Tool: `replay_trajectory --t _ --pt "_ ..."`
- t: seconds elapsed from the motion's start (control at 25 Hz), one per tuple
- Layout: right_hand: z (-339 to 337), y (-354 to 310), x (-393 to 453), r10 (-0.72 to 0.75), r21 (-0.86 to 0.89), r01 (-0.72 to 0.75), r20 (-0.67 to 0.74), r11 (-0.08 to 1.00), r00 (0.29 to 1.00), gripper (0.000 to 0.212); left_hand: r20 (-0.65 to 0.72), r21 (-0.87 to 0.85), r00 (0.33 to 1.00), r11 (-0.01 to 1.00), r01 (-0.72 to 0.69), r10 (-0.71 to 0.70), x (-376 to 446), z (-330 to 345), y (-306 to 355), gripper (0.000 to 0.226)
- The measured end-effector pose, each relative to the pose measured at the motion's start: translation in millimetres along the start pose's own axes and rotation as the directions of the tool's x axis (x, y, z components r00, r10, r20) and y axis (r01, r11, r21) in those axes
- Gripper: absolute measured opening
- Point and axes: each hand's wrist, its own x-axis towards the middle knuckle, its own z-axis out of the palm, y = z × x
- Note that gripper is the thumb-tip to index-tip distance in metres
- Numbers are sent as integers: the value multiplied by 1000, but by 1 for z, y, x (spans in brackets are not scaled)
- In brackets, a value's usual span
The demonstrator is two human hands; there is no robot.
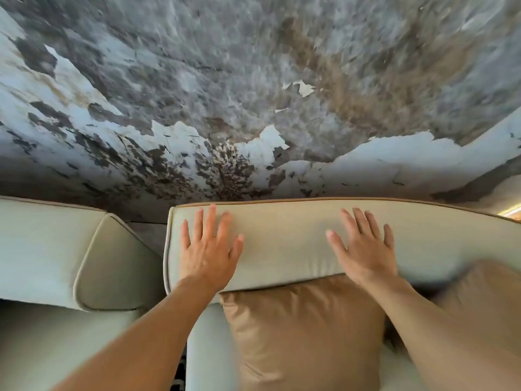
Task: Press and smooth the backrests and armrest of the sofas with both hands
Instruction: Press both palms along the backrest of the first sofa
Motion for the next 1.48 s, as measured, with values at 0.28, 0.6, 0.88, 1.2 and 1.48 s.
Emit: replay_trajectory --t 0.28,0.6,0.88,1.2,1.48 --pt "79 15 50 -58 73 88 -344 993 937 65 -454 61 891 998 19 11 28 69 3 62" --pt "88 15 71 -46 42 81 -533 996 845 61 -544 96 838 995 19 36 52 67 7 63" --pt "87 14 91 -25 30 49 -544 998 839 62 -546 84 836 996 3 43 77 61 10 63" --pt "84 13 116 2 38 25 -572 999 820 61 -534 74 843 997 -26 62 109 54 16 63" --pt "82 13 138 16 42 12 -611 999 792 60 -525 73 848 996 -45 77 138 51 19 63"
